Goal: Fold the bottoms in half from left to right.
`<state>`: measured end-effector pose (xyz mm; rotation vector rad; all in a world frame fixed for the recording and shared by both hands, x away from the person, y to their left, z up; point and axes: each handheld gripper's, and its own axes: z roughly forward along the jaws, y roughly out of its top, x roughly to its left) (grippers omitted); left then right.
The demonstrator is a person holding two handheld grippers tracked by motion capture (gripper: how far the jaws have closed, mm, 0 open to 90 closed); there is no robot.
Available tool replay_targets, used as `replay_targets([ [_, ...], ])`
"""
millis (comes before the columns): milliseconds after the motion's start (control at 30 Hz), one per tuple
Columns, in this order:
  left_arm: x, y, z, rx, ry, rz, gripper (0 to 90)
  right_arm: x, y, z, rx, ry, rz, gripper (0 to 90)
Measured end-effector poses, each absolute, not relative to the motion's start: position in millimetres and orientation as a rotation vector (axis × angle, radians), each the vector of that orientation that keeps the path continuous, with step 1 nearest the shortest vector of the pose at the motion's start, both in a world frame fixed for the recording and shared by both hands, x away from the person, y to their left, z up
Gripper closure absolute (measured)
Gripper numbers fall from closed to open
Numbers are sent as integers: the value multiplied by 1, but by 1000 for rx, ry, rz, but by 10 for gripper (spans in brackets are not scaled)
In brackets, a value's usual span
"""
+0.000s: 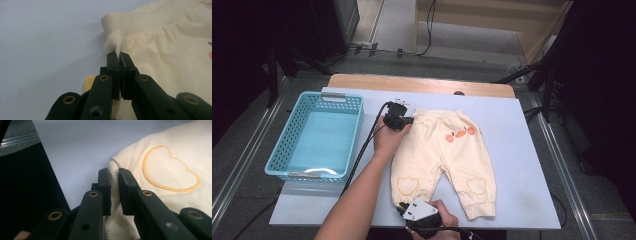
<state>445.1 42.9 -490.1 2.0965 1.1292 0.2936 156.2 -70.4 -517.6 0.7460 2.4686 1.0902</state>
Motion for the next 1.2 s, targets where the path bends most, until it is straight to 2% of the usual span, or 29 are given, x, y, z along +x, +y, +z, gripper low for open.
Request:
replay_targets([
  [467,437,48,-459,2018,1107,328,884,142,-128,-477,844,2270,1420,799],
  [1000,435,68,-434,1946,1178,424,885,142,-112,-465,802,2252,1508,802],
  [1200,433,56,-431,1952,1139,418,884,136,-131,-463,842,2204,1507,802],
])
